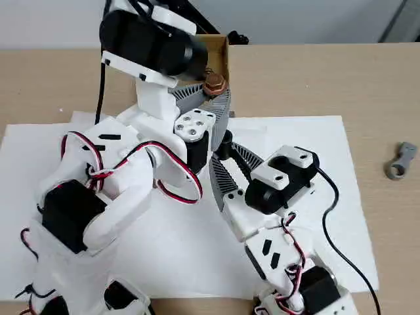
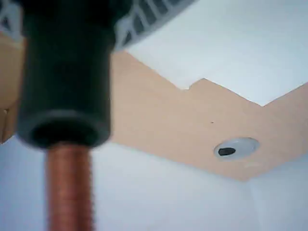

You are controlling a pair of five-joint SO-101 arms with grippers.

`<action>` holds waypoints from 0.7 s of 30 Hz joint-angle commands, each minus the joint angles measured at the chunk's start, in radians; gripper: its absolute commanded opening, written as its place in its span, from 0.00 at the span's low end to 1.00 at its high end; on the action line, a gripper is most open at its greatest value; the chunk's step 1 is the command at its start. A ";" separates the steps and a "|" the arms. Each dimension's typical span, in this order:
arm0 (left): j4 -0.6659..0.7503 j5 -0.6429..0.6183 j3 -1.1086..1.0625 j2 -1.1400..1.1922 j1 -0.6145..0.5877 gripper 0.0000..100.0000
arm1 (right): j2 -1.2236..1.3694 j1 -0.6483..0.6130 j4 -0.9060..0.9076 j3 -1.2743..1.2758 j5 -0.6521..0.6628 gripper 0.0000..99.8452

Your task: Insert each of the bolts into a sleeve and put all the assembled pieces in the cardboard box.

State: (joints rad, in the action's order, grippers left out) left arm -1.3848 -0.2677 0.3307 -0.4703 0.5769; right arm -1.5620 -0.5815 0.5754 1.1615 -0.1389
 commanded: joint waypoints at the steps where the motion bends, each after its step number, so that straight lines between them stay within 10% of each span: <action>1: -0.005 -0.008 0.033 -0.025 0.003 0.01 | -0.007 0.005 -0.025 -0.008 -0.011 0.00; 21: 0.064 -0.066 -0.163 -0.034 0.018 0.01 | -0.007 0.007 -0.024 -0.008 -0.011 0.00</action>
State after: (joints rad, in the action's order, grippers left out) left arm -1.3449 -0.3261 0.1757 -0.4780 0.5923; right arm -1.5620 -0.5769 0.5754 1.1630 -0.1404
